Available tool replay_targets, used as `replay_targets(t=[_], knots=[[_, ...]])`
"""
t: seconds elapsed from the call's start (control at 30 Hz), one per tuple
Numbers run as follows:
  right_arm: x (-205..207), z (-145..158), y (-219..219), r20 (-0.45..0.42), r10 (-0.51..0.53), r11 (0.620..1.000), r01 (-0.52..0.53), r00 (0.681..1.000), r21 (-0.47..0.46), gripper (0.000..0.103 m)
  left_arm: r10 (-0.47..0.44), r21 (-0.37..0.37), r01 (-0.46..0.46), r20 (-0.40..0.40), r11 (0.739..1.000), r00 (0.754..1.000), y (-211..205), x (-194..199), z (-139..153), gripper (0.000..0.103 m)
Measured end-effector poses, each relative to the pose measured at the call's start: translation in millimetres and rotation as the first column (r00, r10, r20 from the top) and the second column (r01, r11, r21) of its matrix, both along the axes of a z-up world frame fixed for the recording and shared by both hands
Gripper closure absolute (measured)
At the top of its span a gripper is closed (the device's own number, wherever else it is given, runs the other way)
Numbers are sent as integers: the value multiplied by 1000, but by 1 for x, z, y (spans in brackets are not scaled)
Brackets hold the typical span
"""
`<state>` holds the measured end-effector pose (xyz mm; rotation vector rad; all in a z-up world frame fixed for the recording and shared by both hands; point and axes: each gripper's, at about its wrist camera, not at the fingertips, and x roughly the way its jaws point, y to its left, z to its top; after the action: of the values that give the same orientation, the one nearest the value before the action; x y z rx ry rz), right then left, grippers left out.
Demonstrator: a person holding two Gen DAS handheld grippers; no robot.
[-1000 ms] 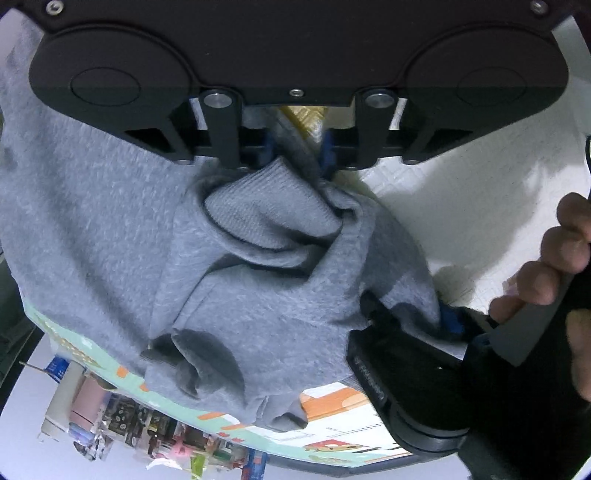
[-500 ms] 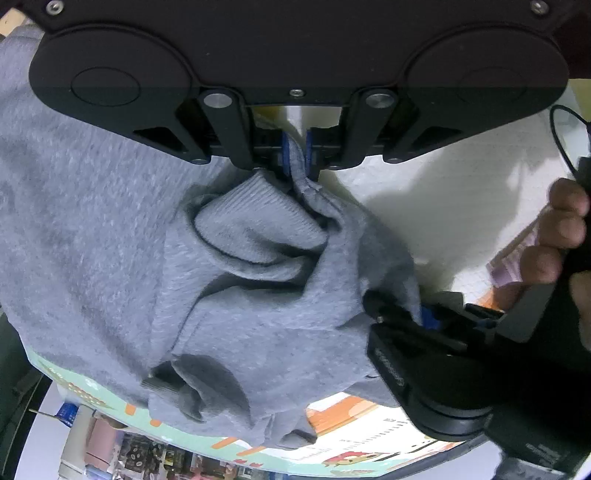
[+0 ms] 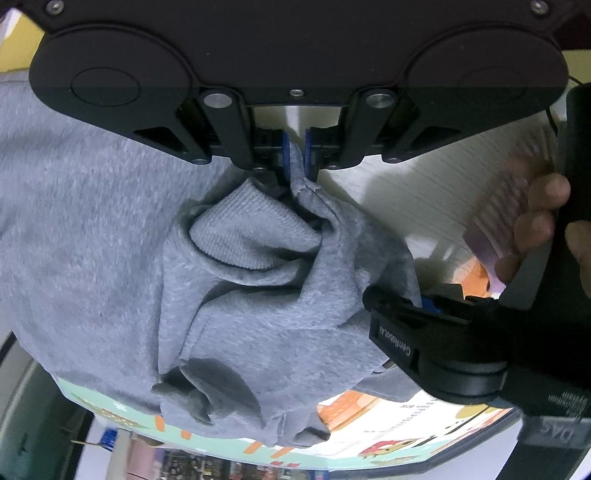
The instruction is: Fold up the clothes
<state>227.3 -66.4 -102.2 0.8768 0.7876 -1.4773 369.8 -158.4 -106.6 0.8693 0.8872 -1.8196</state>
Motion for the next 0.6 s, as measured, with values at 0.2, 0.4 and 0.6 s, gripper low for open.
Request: replay_targets(t=[0.2,0.4,0.6], knots=[[19,-1,-10,-2,-70,997,70,998,-14,95,-18,-29,18,17,999,1000,0,14,2,76],[23,-4,-24,13,-119,993,119,993,-14,95,-57,-57,59,36,997,998,-5,25,2,73],[19,-6,-31,30,-116,993,116,993,-7,95,-78,-67,81,39,994,996,-21,39,2,71]])
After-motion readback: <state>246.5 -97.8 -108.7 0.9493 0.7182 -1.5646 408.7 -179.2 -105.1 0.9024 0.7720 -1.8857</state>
